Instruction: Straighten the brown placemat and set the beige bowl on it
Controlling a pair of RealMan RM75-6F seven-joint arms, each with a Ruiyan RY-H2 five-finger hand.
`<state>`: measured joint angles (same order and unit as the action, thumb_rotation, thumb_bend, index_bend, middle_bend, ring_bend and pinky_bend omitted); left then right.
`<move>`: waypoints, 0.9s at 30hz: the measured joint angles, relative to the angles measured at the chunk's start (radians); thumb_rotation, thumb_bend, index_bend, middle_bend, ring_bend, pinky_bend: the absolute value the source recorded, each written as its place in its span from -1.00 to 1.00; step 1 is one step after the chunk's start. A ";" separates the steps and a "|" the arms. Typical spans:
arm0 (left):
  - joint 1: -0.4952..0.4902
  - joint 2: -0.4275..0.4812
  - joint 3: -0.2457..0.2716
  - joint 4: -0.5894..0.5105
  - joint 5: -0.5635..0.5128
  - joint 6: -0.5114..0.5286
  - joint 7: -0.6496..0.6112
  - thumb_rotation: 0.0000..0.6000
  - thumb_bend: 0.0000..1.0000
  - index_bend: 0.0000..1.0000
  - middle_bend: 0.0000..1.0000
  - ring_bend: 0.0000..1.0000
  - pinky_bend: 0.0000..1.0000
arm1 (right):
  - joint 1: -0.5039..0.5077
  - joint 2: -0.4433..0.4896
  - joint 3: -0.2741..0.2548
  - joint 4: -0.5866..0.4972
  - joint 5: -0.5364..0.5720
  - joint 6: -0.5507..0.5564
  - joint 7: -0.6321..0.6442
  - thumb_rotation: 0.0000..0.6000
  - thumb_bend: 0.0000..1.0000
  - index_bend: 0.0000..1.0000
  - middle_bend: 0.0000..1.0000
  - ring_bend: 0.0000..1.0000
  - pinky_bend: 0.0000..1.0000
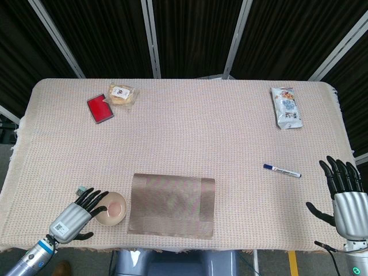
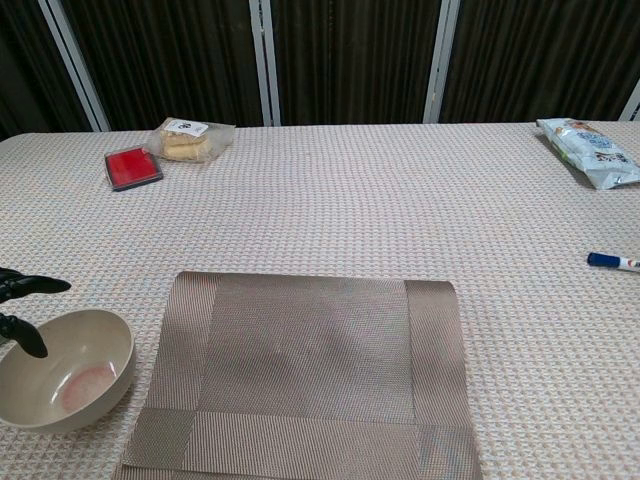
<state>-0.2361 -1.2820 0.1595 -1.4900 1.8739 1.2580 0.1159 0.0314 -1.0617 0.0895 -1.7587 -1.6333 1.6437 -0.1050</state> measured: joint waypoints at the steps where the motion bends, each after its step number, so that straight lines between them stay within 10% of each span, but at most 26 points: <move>1: 0.000 -0.008 0.000 0.010 -0.001 0.002 0.001 1.00 -1.00 -0.42 -1.00 -1.00 -1.00 | -0.001 0.003 0.001 -0.001 0.001 0.003 0.006 1.00 -1.00 -1.00 -1.00 -1.00 -1.00; 27: -0.030 -0.104 -0.024 0.076 -0.069 0.004 0.054 1.00 -0.23 0.17 -1.00 -1.00 -1.00 | -0.002 0.019 0.007 -0.006 0.016 0.001 0.037 1.00 -1.00 -1.00 -1.00 -1.00 -1.00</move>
<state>-0.2657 -1.3861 0.1358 -1.4140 1.8046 1.2622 0.1698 0.0296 -1.0432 0.0970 -1.7643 -1.6173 1.6445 -0.0679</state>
